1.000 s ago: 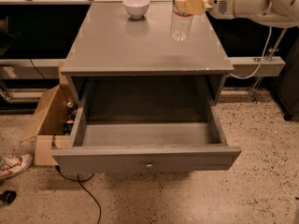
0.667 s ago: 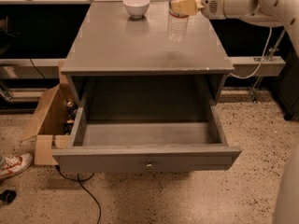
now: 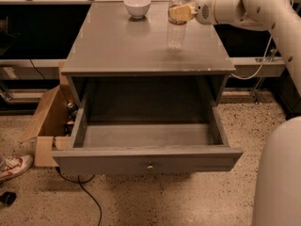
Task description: Pick water bottle from top drawer and place on counter
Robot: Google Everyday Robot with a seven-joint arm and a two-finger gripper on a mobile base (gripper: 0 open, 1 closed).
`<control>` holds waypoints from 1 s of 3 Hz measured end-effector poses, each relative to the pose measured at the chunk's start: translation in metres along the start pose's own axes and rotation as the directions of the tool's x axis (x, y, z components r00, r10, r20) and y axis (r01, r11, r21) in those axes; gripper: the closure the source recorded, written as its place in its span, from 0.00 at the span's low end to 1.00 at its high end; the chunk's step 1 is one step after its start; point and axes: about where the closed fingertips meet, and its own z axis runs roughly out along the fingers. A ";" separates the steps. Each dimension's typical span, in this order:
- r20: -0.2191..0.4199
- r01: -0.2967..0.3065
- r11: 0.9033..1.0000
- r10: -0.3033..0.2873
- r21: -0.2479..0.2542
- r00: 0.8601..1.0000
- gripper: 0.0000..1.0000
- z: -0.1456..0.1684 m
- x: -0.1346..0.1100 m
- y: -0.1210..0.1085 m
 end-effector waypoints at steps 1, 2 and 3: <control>-0.013 -0.010 1.000 0.010 0.020 1.000 1.00 0.010 0.010 -0.007; -0.015 -0.013 0.999 0.014 0.032 1.000 1.00 0.017 0.016 -0.012; -0.015 -0.014 0.999 0.014 0.033 1.000 0.85 0.017 0.016 -0.012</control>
Offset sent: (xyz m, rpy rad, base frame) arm 0.0205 -0.0055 -0.0268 -0.0128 0.0107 -0.0578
